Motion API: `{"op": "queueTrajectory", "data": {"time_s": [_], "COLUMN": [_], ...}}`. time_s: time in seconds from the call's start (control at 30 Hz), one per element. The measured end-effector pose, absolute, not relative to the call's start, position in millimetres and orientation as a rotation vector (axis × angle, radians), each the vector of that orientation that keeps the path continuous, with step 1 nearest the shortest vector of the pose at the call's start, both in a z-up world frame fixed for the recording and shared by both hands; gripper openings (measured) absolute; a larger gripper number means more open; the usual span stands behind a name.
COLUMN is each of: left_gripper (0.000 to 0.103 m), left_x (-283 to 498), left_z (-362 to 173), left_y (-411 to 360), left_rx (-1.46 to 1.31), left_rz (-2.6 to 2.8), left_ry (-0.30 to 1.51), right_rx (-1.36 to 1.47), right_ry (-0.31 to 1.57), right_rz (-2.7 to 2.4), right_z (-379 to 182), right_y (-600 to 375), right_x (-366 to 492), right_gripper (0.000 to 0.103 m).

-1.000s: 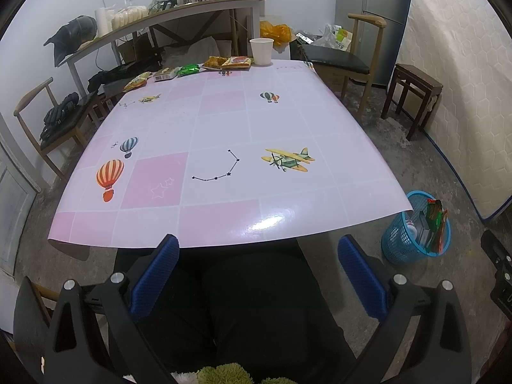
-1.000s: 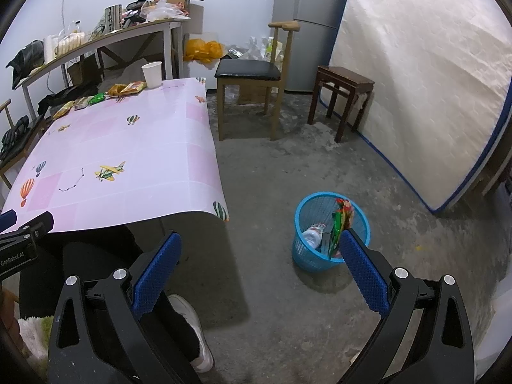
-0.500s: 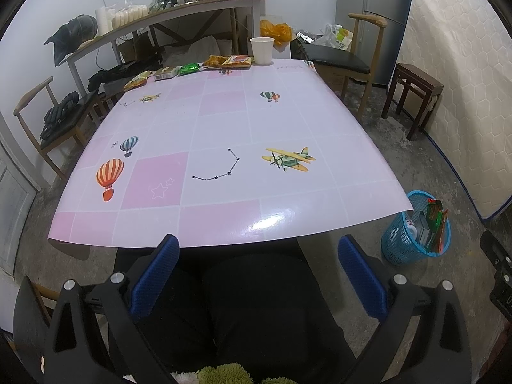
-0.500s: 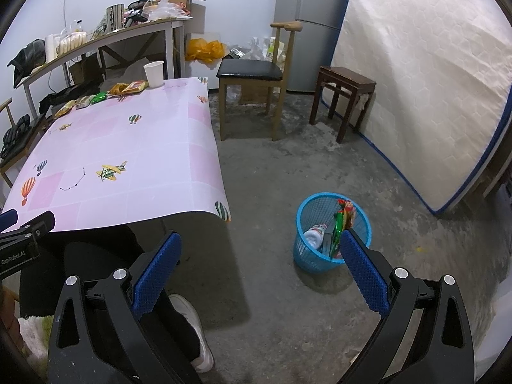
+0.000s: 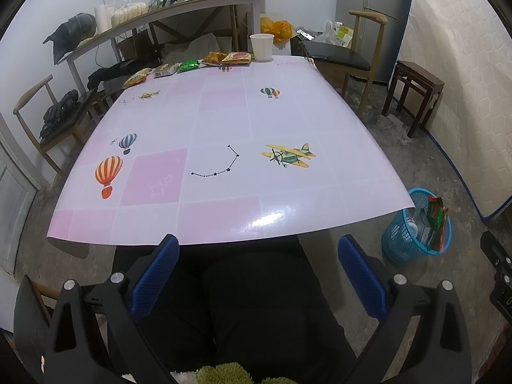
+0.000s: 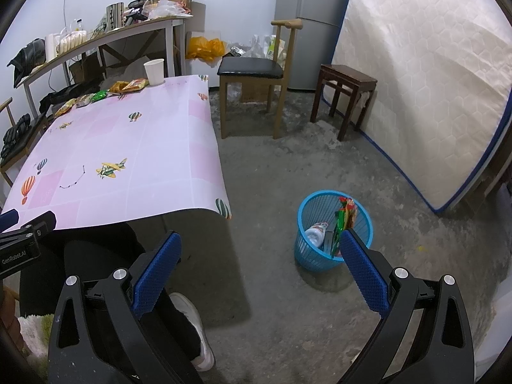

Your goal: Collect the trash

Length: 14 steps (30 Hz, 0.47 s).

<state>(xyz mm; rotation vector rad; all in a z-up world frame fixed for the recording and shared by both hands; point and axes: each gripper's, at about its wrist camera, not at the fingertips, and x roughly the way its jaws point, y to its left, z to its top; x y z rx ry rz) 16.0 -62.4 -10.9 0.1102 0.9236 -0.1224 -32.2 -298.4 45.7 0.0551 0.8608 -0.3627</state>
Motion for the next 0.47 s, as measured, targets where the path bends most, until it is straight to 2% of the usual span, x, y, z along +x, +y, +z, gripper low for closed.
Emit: {"op": "queueTrajectory", "data": {"time_s": [0.47], "left_gripper": [0.097], "left_x": [15.6], "left_z": [-13.0], "left_y": [-62.4], "left_rx": [0.112], "left_rz": [-0.124], "left_ry": [0.925], "right_rx": [0.058], "right_ry": [0.86], "right_rz": [-0.358], "right_z": [43.9], "right_y": [-298.0], "right_x": [-32.4], "right_gripper": [0.095]}}
